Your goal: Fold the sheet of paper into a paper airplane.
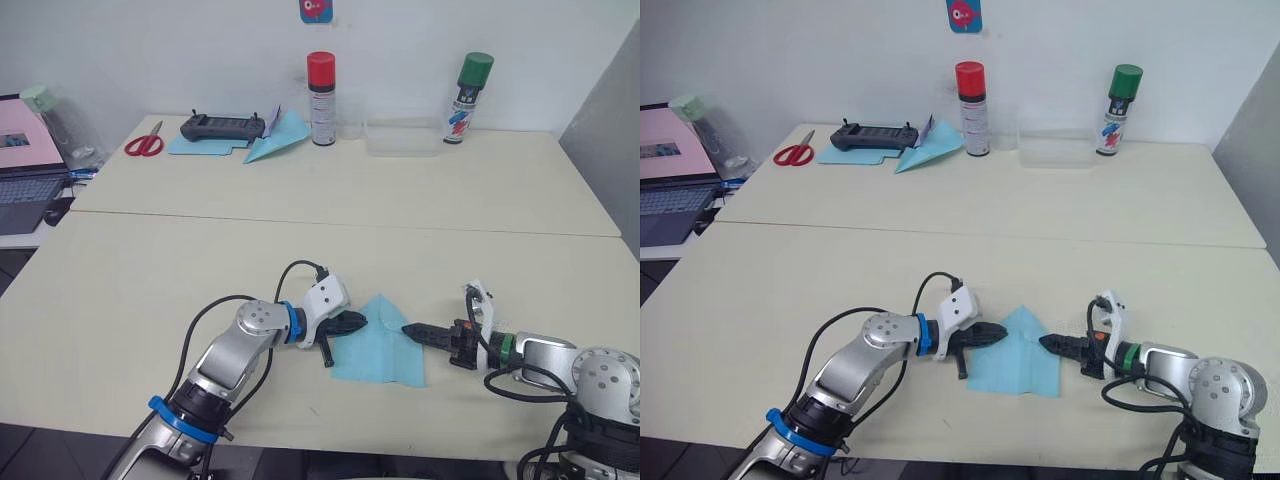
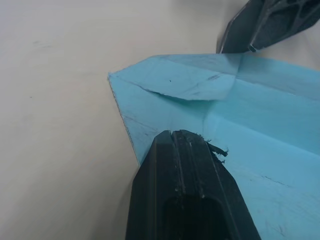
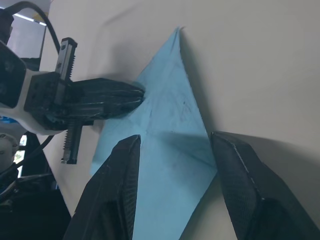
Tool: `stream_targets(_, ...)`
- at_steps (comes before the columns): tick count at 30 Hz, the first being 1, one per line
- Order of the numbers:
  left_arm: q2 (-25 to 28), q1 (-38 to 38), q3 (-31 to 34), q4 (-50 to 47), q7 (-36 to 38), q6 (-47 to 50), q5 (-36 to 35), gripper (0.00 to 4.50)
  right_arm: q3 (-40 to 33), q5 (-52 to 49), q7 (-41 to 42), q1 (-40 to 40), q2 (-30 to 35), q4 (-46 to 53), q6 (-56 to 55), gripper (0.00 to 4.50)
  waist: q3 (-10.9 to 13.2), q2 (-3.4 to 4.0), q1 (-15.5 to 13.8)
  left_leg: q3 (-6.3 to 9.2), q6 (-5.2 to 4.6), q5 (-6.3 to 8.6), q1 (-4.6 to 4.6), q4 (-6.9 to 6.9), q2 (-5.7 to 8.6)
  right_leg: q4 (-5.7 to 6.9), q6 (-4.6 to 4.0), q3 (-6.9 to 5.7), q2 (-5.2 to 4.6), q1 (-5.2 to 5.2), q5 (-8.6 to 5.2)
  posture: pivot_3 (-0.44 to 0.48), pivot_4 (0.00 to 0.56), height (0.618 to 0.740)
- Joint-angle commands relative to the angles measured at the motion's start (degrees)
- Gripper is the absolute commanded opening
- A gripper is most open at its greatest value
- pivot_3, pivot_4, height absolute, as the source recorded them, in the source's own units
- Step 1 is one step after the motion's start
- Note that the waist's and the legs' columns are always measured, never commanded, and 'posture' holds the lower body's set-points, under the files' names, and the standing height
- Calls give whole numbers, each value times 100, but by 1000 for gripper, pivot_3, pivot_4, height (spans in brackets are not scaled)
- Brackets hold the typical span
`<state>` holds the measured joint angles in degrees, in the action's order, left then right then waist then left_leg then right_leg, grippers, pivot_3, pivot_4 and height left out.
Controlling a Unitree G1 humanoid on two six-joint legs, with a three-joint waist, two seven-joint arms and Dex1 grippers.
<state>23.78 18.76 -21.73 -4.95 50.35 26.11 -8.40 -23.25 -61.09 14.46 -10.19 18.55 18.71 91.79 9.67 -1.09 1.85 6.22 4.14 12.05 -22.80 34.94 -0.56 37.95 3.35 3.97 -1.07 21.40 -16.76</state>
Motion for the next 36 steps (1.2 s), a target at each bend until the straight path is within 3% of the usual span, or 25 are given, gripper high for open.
stream_targets(1, 3, -100, -102, 84, -119, 140, 147, 0, -24, -471, -365, -99, -118, -112, 71, 2309, 0, 0, -1, 0, 0, 0, 0, 0, 0, 0, 0, 0, 0, 0, 0, 0, 150, 740)
stream_targets(12, 2, -57, -110, 117, -99, 126, 138, 0, -635, -1560, -1516, -288, -243, -798, 71, 2309, 1, 1, -2, -1, 0, 0, -1, 0, 1, -1, 0, 2, 0, 1, 0, 0, 150, 740)
stream_targets(21, -21, -6, -130, 166, -69, 108, 143, 0, -356, -2735, -2167, -215, 113, -1093, -361, 2309, 2, 3, -3, -3, 0, 0, -4, 0, 2, -2, 0, 3, -1, 2, 0, 0, 150, 740)
stream_targets(24, -18, -7, -133, 166, -69, 107, 147, 0, -84, -3241, -2367, -85, 341, -1098, -647, 1711, 2, 4, -3, -2, -1, 0, -5, 0, 1, -3, -1, 4, -1, 2, -1, 0, 150, 740)
stream_targets(29, -15, 0, -130, 187, -69, 98, 151, 0, 436, -3949, -2610, 89, 856, -1086, -1188, 55, 3, 5, -3, -4, -1, 0, -8, 0, 2, -5, -1, 7, -1, 3, -1, 0, 150, 740)
stream_targets(36, -21, -14, -138, 180, -72, 88, 151, 0, 783, -4033, -2544, 98, 1494, -1227, -1681, 55, 4, 4, -7, -3, -1, 0, -10, 1, 3, -10, -2, 7, -1, 3, -1, 0, 150, 740)
